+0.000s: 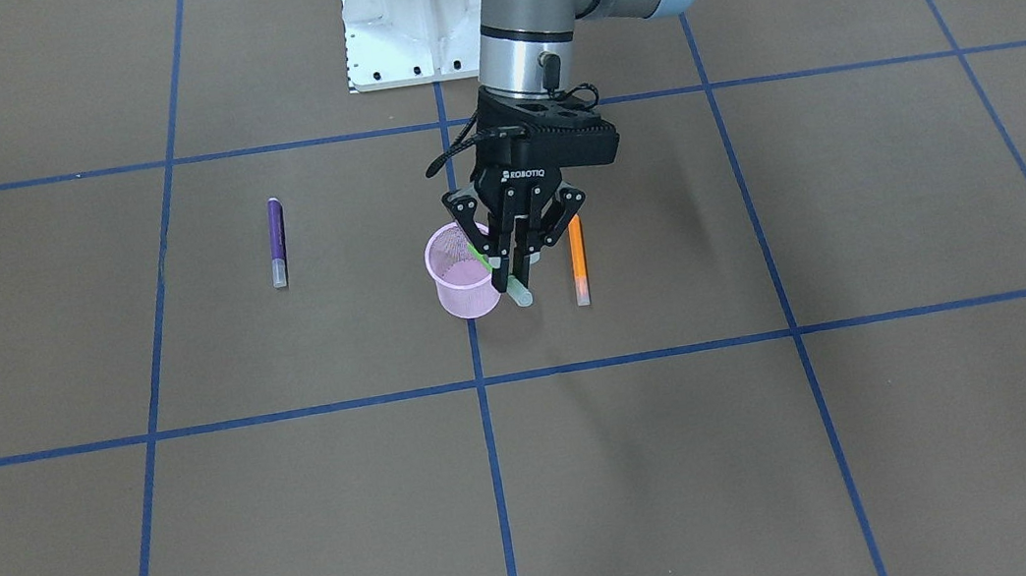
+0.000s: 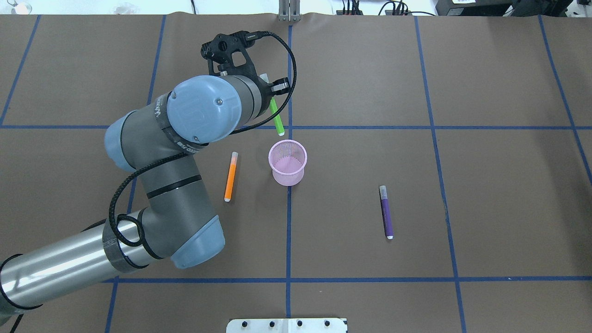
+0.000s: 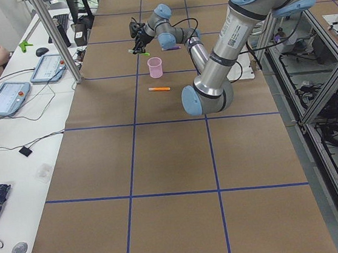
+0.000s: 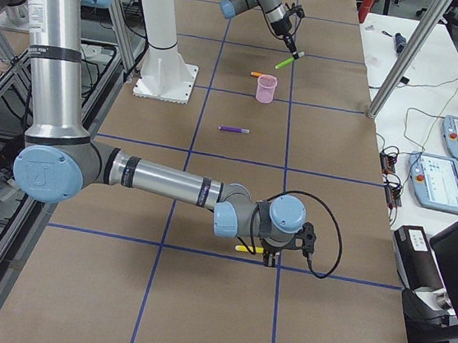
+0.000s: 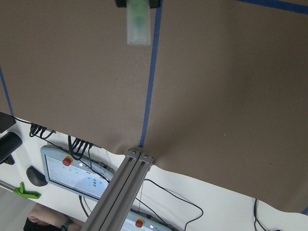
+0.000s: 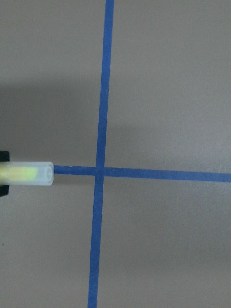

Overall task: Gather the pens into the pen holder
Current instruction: 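Move the green marker over the pink cup and drop it in with the left gripper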

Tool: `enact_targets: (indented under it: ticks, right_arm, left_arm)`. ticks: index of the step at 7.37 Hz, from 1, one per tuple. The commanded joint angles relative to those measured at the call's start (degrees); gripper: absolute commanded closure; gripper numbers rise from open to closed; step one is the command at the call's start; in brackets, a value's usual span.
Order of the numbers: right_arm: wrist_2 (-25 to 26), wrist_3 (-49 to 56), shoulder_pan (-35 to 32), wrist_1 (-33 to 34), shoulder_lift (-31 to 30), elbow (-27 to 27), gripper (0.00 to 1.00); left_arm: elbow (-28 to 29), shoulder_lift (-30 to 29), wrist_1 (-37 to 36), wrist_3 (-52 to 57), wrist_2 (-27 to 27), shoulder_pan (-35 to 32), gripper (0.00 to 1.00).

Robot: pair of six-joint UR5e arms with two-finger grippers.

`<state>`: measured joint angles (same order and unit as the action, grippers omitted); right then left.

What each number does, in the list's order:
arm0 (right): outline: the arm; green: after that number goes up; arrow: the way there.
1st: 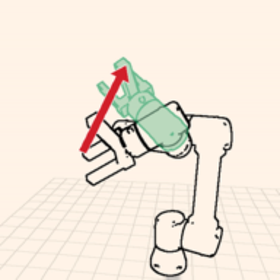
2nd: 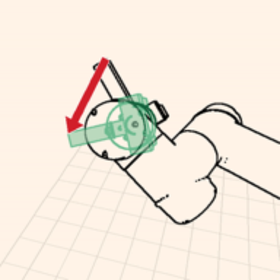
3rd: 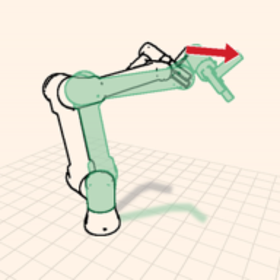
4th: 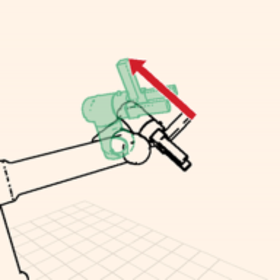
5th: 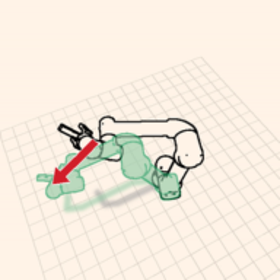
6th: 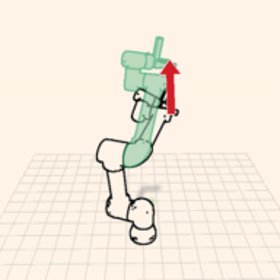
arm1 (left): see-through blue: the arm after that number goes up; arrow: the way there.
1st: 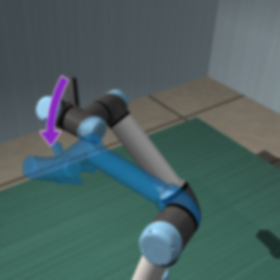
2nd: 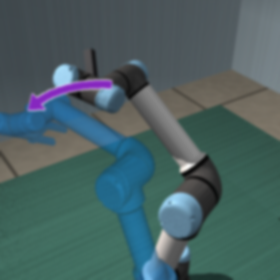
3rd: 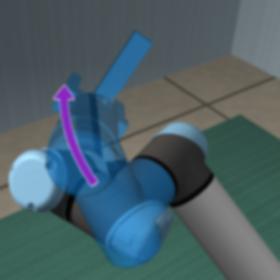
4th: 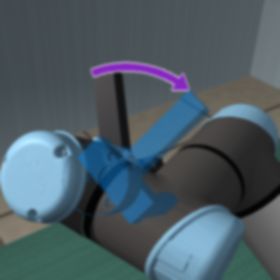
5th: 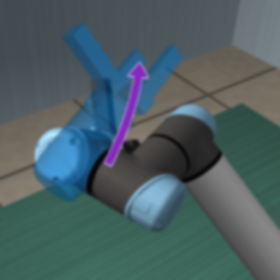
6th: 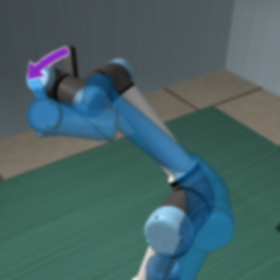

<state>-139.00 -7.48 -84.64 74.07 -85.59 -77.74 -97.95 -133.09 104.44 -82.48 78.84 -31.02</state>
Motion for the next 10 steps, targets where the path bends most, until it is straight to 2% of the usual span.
enact_targets:
  ticks: [1,4,10]
  right_arm:
    - [-0.04,0.10,-0.09,0.46,-0.36,-1.27,1.00]
    - [0.30,0.10,0.00,0.37,-0.37,-1.54,1.00]
    - [-0.04,0.10,-0.09,0.46,-0.37,-1.98,1.00]
  left_arm:
    - [1.87,0.38,2.94,-0.14,-4.20,2.62,1.00]
    - [5.31,1.60,7.96,-0.14,-9.66,6.14,1.00]
    - [5.40,2.31,8.14,-0.14,-13.88,10.36,1.00]
